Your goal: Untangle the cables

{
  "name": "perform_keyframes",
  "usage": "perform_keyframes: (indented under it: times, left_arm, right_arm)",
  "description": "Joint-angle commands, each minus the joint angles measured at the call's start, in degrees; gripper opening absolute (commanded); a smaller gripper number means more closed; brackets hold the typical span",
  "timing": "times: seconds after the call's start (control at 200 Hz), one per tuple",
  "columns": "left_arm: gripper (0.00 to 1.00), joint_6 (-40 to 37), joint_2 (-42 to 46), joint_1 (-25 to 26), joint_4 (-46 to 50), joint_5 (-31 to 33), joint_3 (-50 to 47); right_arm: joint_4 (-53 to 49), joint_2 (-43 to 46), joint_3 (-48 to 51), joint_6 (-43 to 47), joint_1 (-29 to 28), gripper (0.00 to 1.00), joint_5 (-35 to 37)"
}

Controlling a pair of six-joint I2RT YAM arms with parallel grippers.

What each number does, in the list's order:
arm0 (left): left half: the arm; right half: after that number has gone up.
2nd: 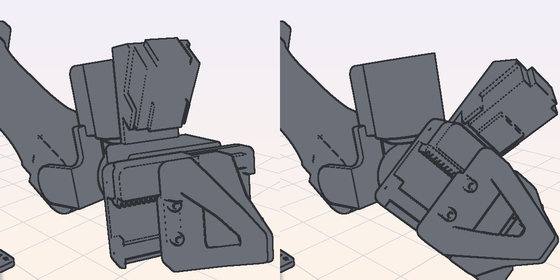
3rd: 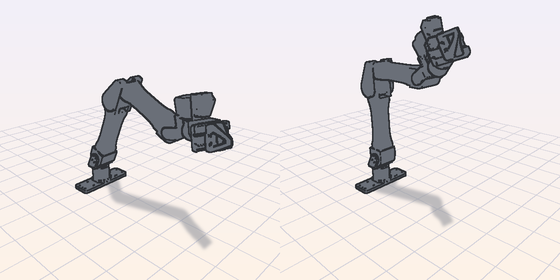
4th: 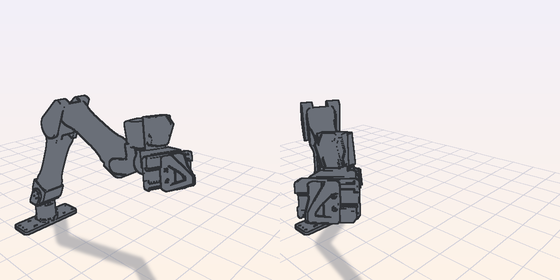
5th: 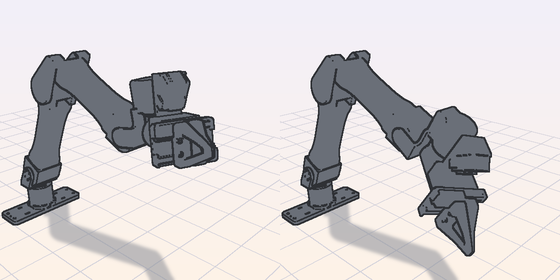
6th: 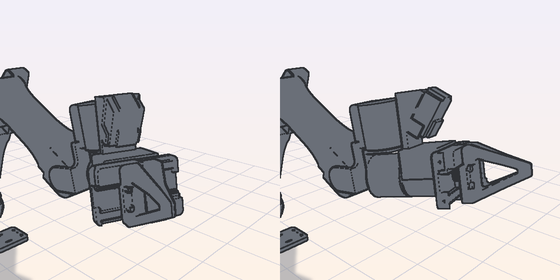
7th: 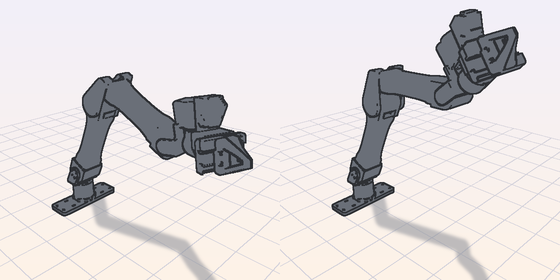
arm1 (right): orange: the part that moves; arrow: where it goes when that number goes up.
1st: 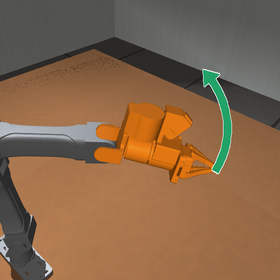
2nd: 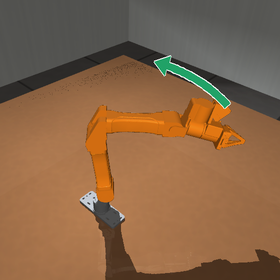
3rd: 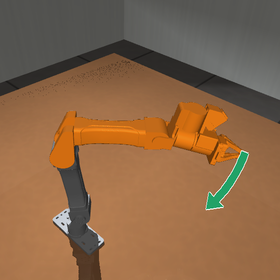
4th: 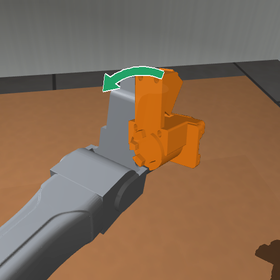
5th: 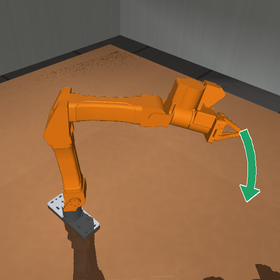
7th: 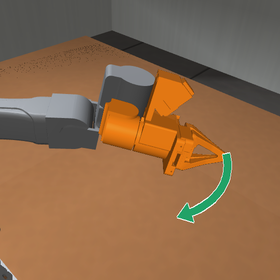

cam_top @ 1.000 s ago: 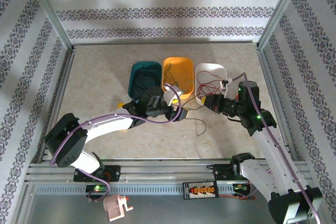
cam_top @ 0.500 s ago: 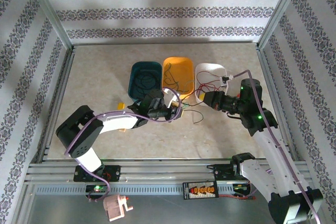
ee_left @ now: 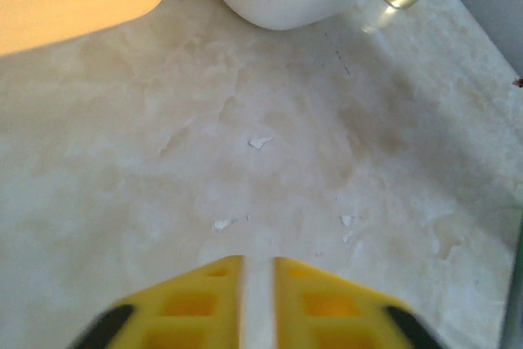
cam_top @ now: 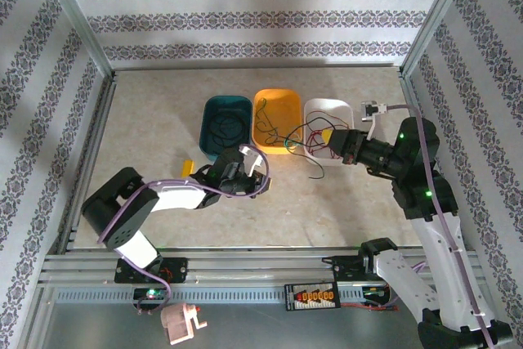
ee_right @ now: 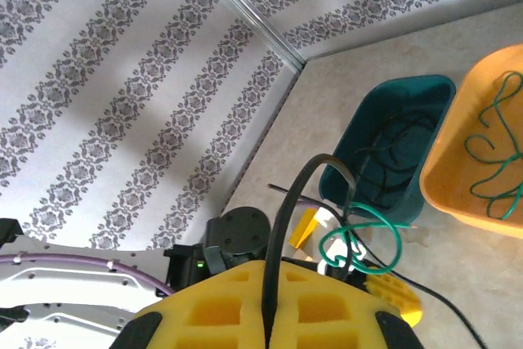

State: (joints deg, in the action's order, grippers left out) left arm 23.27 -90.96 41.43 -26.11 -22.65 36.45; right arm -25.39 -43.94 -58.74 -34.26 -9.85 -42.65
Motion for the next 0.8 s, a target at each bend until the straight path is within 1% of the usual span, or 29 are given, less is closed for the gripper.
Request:
perform_keyframes:
  times: [0.0,0.03,0.06,0.19,0.23,0.395,0.485,0.59,0.675,0.795]
  left_arm:
    - [0.48,2.0,6.8,-1.1,-3.6,-1.4,-1.3]
    - [0.54,2.5,8.2,-1.1,-4.1,-2.0,-1.5]
    - [0.57,3.1,9.2,-1.1,-4.6,-2.8,-1.4]
    - [0.6,6.9,10.6,-1.0,-8.0,-6.1,-0.1]
    - [0.61,7.7,10.7,-0.8,-9.1,-6.0,0.5]
    - [0.68,8.5,9.9,0.6,-10.2,-5.0,3.7]
    - [0.72,9.6,9.4,1.3,-12.6,-4.1,4.8]
    - [0.74,10.2,9.3,2.2,-13.8,-1.8,6.1]
    - [0.74,8.7,9.5,3.1,-12.9,0.3,7.2]
    - [0.74,3.8,12.0,4.5,-9.4,8.0,7.8]
  right_arm:
    - [-3.8,-0.8,-1.6,4.6,0.6,0.0,1.6]
    - [-3.6,-0.9,-1.6,4.4,0.5,0.0,1.8]
    - [-3.2,-1.0,-1.6,4.0,0.5,0.0,2.0]
    - [-1.1,-1.6,-0.8,2.1,0.0,0.0,2.1]
    - [-0.6,-1.8,-0.5,1.7,-0.5,0.0,2.4]
    - [1.5,-1.6,0.9,-0.5,-2.8,0.0,5.0]
    - [1.9,-1.8,1.3,-1.4,-4.4,0.0,7.1]
    - [1.8,-1.7,1.8,-2.0,-7.1,0.0,11.6]
    - [1.8,-2.2,2.2,-1.9,-9.5,0.0,13.2]
    - [1.4,-3.1,2.6,-1.5,-12.6,0.0,14.3]
